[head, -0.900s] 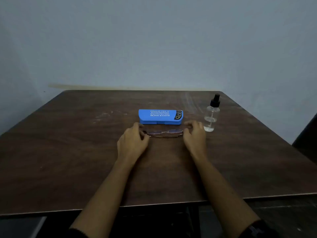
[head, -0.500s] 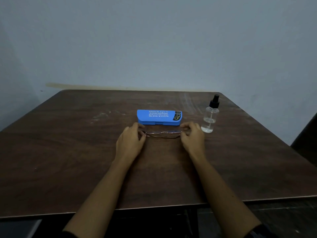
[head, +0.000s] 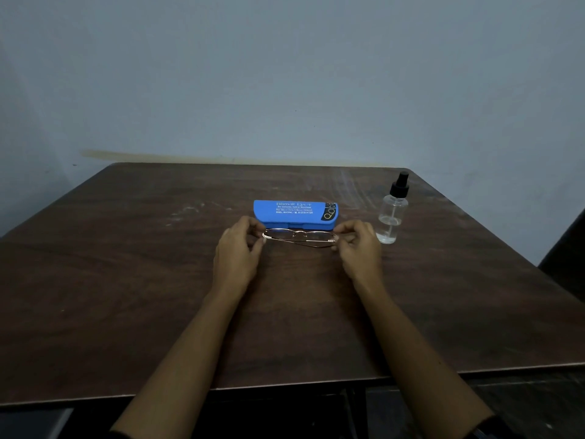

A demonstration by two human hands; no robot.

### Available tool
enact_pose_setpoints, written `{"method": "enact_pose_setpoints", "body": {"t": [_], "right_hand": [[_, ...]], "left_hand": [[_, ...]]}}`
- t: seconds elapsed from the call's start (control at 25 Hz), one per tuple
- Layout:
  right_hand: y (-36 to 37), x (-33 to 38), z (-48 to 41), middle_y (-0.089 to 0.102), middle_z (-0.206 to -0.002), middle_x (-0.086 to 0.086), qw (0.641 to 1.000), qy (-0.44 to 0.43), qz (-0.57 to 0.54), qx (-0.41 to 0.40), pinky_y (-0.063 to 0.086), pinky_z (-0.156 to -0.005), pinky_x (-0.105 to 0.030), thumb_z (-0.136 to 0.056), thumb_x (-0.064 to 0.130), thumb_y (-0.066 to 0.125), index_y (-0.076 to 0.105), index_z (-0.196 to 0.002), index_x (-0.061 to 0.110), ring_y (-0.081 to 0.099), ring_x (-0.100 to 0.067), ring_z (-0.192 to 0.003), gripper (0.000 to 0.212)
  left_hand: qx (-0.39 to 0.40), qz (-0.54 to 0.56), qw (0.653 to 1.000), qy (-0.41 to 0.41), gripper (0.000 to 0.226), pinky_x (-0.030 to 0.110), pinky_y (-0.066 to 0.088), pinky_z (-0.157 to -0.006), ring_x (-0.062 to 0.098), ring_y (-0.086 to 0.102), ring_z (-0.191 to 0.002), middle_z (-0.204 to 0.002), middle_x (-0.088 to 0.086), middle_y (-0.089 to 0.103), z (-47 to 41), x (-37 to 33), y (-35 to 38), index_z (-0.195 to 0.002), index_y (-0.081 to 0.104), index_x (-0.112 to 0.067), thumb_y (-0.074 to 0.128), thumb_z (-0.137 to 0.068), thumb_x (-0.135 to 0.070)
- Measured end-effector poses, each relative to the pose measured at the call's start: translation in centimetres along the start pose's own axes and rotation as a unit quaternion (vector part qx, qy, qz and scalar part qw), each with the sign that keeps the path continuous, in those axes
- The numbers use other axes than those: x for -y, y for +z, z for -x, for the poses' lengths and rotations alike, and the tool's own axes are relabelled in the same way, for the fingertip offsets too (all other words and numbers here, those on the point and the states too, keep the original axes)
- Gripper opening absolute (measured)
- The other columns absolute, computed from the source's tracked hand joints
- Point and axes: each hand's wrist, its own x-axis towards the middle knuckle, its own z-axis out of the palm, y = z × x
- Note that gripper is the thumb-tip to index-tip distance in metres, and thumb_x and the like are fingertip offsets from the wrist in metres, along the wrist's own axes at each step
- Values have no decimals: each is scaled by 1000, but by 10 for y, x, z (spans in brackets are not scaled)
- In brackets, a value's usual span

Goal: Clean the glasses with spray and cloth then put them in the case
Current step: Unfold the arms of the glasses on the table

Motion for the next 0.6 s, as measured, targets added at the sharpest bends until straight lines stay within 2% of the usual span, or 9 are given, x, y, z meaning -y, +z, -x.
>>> {"method": "enact_pose_setpoints", "body": {"t": [0.08, 0.16, 0.32, 0.44, 0.6], "right_hand": [[1, 0, 0, 51, -95, -9, 999, 6, -38, 4, 46, -56, -7, -80, -14, 52, 60, -77, 8, 59, 0, -56, 23], [1, 1, 0, 51, -95, -6, 998, 8, -61, 2, 46, -56, -5, -80, -13, 53, 61, -77, 8, 58, 5, -52, 23], [1, 3, 3, 51, -88, -2, 997, -26, -73, 1, 45, -57, -4, -80, -13, 54, 62, -83, -1, 58, -3, -58, 15], [0, 5, 5, 50, -82, 11, 997, -47, -63, 11, 45, -61, -6, -79, -10, 58, 64, -80, 3, 56, 5, -60, 14], [-3, 6, 6, 53, -82, 12, 995, -64, -49, 51, 46, -67, -6, -78, -6, 64, 69, -84, 0, 56, 5, -65, 10]], "left_hand": [[-18, -9, 1000, 15, 9, 35, 45, -74, 23, 56, -79, -81, 2, 65, 0, 0, 0, -83, 59, -15, 62, -78, -8], [-31, -13, 999, 24, 7, 32, 42, -72, 21, 54, -78, -81, 3, 65, 0, 0, -1, -82, 62, -17, 63, -78, -11], [-53, -6, 998, 38, 9, 33, 43, -75, 20, 54, -79, -88, 3, 64, 0, -2, -2, -87, 65, -15, 60, -82, -10], [-53, -2, 998, 35, 8, 33, 43, -77, 22, 56, -83, -91, 5, 66, -1, 0, 0, -87, 64, -11, 58, -82, -8], [-56, 6, 998, 8, 9, 27, 38, -78, 23, 56, -91, -92, 6, 66, -1, 1, -1, -85, 64, -7, 55, -84, -6]]}}
